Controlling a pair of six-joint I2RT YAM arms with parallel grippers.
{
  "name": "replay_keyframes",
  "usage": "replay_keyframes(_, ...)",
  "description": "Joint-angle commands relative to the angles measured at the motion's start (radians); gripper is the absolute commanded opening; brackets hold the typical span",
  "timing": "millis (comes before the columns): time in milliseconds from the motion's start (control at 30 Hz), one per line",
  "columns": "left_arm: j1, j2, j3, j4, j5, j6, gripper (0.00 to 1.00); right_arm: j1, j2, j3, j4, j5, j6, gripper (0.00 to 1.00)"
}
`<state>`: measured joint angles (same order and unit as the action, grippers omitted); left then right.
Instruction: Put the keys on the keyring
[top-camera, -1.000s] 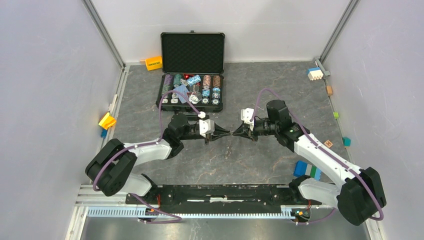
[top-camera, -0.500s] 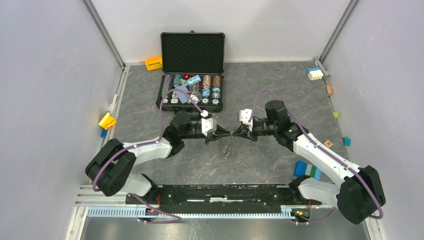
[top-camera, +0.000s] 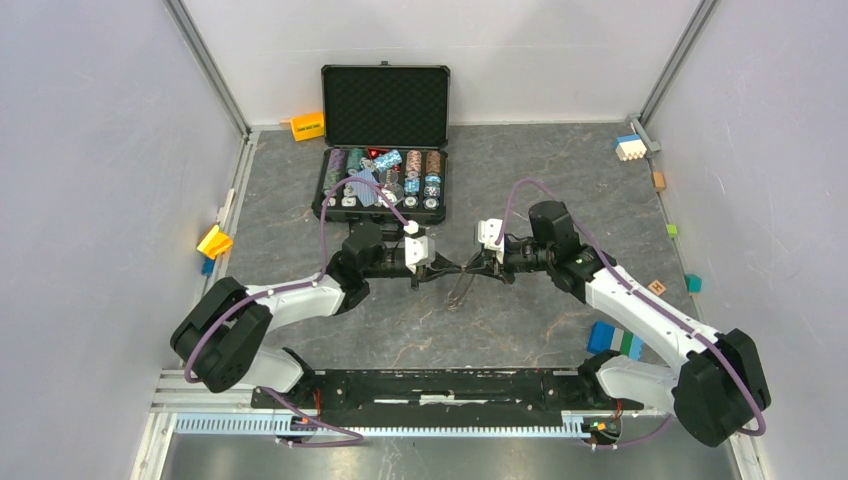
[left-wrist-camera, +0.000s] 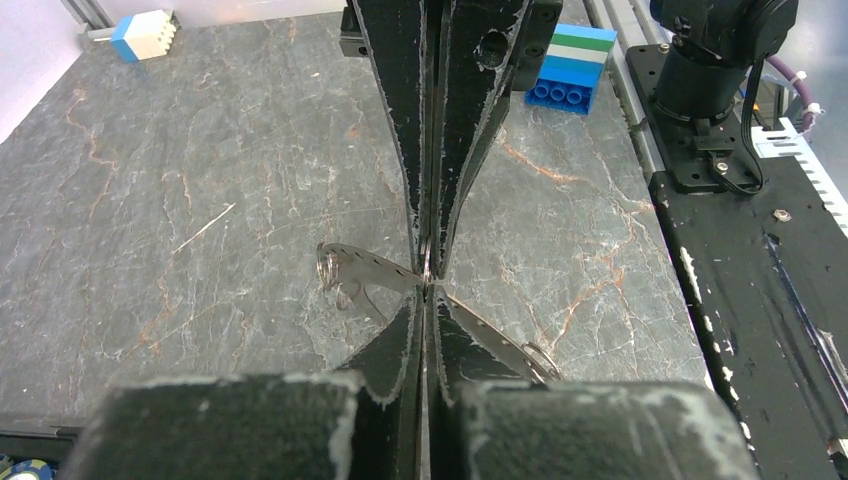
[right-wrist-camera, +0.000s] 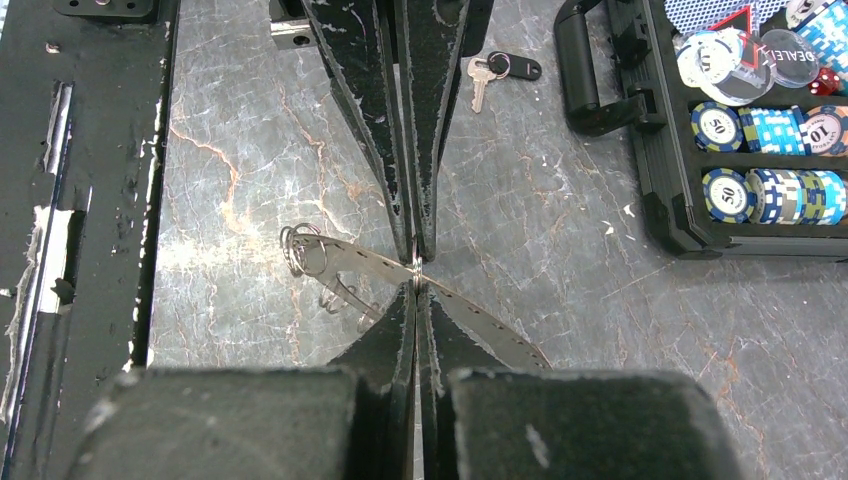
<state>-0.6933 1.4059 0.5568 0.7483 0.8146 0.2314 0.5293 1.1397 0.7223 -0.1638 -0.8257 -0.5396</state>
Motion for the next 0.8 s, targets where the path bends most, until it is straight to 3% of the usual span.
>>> replay_keyframes(0, -0.005, -0.019, 0.037, 0.033, 0.015, 0.04, 0.02, 0.011, -0.001, 0.031, 0.026, -0.024, 0.006, 0.0)
replay_keyframes(333, -0.005, -0.047, 0.036, 0.001, 0.036, 0.057, 0.02, 0.01, -0.002, 0.016, 0.03, 0.001, -0.004, 0.01)
replay_keyframes(600, -0.005, -0.101, 0.118, -0.335, -0.014, 0.247, 0.02, 0.011, 0.014, 0.031, 0.012, 0.005, -0.018, 0.3)
replay_keyframes(767, -0.005, -0.126, 0.175, -0.505, -0.057, 0.329, 0.02, 0.011, 0.015, 0.054, -0.005, -0.003, -0.032, 0.43)
